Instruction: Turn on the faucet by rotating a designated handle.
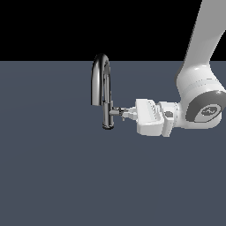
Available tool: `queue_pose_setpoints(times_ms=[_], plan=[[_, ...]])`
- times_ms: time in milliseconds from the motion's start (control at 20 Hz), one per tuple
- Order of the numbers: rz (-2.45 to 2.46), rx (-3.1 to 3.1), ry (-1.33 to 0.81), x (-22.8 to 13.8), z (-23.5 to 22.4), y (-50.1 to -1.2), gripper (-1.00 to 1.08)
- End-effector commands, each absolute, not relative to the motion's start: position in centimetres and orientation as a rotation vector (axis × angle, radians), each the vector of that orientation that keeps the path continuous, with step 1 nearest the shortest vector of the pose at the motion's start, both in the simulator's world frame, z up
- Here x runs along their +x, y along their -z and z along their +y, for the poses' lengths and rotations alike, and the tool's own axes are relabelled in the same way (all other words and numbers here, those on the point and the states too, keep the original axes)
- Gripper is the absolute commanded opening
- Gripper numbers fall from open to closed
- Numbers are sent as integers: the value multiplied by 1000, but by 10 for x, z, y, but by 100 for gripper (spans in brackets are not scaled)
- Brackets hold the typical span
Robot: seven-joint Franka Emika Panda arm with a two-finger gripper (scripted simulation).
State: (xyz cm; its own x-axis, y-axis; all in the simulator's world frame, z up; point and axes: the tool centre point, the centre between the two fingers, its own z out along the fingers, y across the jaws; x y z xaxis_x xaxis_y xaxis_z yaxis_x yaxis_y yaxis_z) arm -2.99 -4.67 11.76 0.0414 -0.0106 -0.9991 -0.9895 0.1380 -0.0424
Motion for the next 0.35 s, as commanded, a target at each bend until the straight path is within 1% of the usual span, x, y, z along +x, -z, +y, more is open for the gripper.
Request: queue_pose_setpoints(times_ms=[0, 300], plan=[[1258, -1123, -1094, -38, -41, -93, -100], [1259, -1121, -1107, -45, -37, -65, -100]])
